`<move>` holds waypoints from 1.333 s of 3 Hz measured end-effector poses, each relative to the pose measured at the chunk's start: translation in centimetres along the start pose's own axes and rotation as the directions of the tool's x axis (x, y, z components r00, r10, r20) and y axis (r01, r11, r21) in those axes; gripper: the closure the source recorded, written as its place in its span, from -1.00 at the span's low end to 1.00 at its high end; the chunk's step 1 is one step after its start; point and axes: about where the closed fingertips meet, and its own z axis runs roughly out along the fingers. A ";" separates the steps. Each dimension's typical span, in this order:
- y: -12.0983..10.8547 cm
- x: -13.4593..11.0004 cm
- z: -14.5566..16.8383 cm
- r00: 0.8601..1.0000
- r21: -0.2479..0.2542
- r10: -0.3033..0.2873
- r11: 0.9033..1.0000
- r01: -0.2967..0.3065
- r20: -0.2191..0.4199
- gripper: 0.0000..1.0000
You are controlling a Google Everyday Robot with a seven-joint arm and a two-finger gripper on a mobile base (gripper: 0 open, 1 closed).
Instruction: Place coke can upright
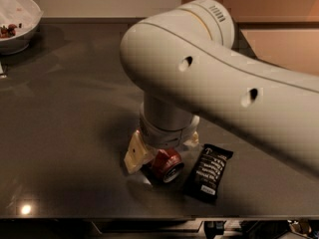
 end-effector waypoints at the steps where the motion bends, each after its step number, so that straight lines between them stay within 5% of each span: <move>1: 0.1 0.1 0.1 1.000 -0.018 -0.017 1.000 0.017 0.006 -0.19; 2: -0.1 0.1 -0.3 1.000 -0.022 -0.013 1.000 0.014 0.009 0.31; 3: -1.1 0.7 -1.7 0.998 0.027 0.059 0.998 -0.060 0.038 0.77; 4: -2.8 2.0 -3.8 0.977 0.112 0.193 0.973 -0.203 0.092 1.00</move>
Offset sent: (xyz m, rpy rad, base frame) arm 0.0005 0.0030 0.0036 -0.0298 0.0123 0.0047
